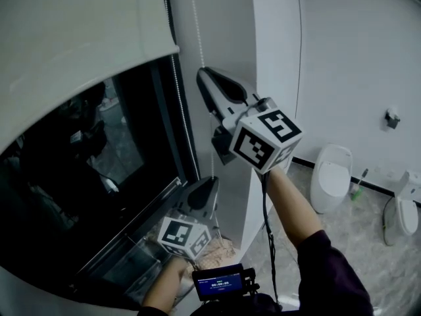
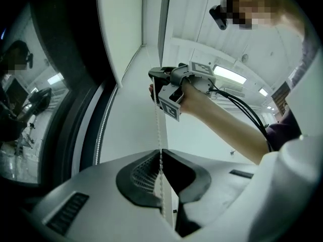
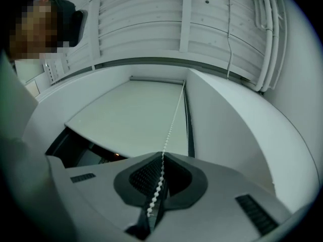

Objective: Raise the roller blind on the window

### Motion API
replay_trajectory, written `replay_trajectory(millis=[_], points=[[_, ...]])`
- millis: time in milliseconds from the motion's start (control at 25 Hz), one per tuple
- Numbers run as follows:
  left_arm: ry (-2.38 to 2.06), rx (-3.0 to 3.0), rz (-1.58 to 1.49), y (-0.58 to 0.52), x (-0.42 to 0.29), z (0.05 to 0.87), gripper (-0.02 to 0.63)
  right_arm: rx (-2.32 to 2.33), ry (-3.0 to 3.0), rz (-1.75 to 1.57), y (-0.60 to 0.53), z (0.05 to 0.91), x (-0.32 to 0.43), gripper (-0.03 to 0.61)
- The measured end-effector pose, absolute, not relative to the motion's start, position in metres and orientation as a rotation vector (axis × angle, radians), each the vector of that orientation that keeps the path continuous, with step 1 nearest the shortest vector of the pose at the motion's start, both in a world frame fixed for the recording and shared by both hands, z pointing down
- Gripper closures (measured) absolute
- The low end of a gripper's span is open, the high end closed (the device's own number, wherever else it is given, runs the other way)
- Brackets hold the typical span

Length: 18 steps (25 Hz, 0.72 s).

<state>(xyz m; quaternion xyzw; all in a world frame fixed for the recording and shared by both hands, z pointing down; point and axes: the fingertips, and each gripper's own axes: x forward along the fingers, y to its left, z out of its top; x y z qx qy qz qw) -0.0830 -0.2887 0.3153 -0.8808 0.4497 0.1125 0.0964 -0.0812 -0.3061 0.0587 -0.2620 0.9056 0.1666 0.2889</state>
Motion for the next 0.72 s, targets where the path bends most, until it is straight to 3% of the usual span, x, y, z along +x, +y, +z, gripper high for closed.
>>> replay_trajectory(millis=[560,720], points=[[1.302,-2.443,0.539,-0.279,-0.116,0.196,0.590,-0.826,2.478,0.557,-0.297,0.113,-0.067,0.561],[1.237,-2.443,0.585,-0.280,-0.113,0.153,0.529,-0.873,2.553,0.516,-0.298,0.167,-0.068,0.561]])
